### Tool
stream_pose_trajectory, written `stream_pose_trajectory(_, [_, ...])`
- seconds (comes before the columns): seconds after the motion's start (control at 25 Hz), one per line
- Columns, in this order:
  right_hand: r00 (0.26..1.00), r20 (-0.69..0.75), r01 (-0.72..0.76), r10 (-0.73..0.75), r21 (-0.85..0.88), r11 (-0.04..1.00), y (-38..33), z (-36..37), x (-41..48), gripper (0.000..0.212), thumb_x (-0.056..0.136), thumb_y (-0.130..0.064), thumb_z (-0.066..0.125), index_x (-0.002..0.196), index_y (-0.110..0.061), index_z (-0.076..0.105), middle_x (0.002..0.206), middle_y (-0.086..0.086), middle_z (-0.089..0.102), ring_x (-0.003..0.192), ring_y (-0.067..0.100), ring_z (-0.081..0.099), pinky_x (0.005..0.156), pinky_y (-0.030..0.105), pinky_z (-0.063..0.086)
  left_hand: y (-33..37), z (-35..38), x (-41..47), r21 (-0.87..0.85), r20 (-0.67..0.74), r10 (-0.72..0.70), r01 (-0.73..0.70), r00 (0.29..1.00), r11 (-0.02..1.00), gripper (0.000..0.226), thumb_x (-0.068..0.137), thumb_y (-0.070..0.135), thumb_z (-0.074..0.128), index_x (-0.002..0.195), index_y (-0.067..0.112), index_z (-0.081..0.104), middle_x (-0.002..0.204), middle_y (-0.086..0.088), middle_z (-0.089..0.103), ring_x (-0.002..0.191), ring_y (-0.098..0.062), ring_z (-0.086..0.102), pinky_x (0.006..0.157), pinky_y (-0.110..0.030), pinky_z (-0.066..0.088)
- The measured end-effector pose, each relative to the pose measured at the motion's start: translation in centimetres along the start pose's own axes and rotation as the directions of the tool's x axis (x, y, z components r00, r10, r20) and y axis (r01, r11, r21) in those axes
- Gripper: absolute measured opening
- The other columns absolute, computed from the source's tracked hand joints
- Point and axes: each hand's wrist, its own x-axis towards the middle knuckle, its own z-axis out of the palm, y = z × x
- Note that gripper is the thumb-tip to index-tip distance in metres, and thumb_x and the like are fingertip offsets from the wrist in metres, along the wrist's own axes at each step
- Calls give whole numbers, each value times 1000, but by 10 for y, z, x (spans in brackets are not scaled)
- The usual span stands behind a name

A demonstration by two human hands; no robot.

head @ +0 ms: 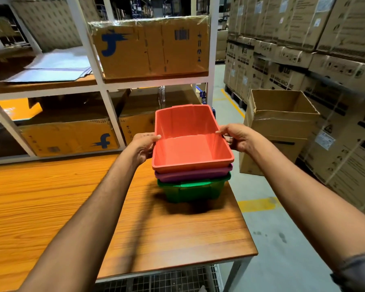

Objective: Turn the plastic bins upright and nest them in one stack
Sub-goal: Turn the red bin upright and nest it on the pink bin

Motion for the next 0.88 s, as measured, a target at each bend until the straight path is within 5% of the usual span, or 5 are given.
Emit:
stream_pose_trajectory(0.24, [998, -47, 38, -39, -25, 999, -4, 6, -2, 18, 89, 6, 58, 95, -10, 64, 84, 3, 69, 65, 12, 67, 63, 26, 58, 5, 1, -3, 48, -33, 18, -16, 999, 999, 20, 89, -8, 67, 95, 11, 72, 89, -10, 74, 75, -18, 72, 61, -30, 64])
stream_pose_trajectory(0.4, [991, -70, 111, -112, -18, 994, -18, 6, -9, 16, 86, 5, 60, 92, -8, 65, 68, 3, 67, 48, 9, 65, 65, 32, 58, 21, 3, -7, 9, -35, 108, -108, 994, 994, 24, 83, -13, 65, 83, 10, 73, 79, -9, 75, 74, -20, 69, 86, -43, 61])
stream_pose_trajectory(0.56, [941, -117, 299, -319, -159, 941, -40, 1, -35, 20, 86, 3, 63, 97, -14, 67, 79, 0, 60, 63, 8, 60, 53, 20, 44, 58, 7, -27, 70, -23, 383, -381, 923, 922, 25, 87, -7, 61, 102, 6, 75, 89, -10, 70, 70, -16, 65, 73, -34, 56])
stream_pose_trajectory(0.72, [627, -215, 549, -748, -560, 621, -63, 0, -51, 47, 75, -13, 70, 119, -30, 62, 115, -1, 57, 106, 16, 59, 88, 28, 50, 106, 2, -53, 250, 45, 743, -728, 667, 638, 32, 89, 7, 66, 118, 17, 73, 108, 1, 73, 93, -10, 70, 76, -18, 56])
stream_pose_trajectory(0.88, [256, -12, 695, -967, -692, 193, -93, 22, -83, 48, 75, -20, 67, 121, -29, 65, 118, 0, 57, 113, 20, 56, 99, 34, 47, 143, 0, -73, 606, 226, 927, -788, 301, 108, 41, 84, 16, 66, 124, 23, 72, 113, 4, 67, 93, -5, 60, 80, -14, 47])
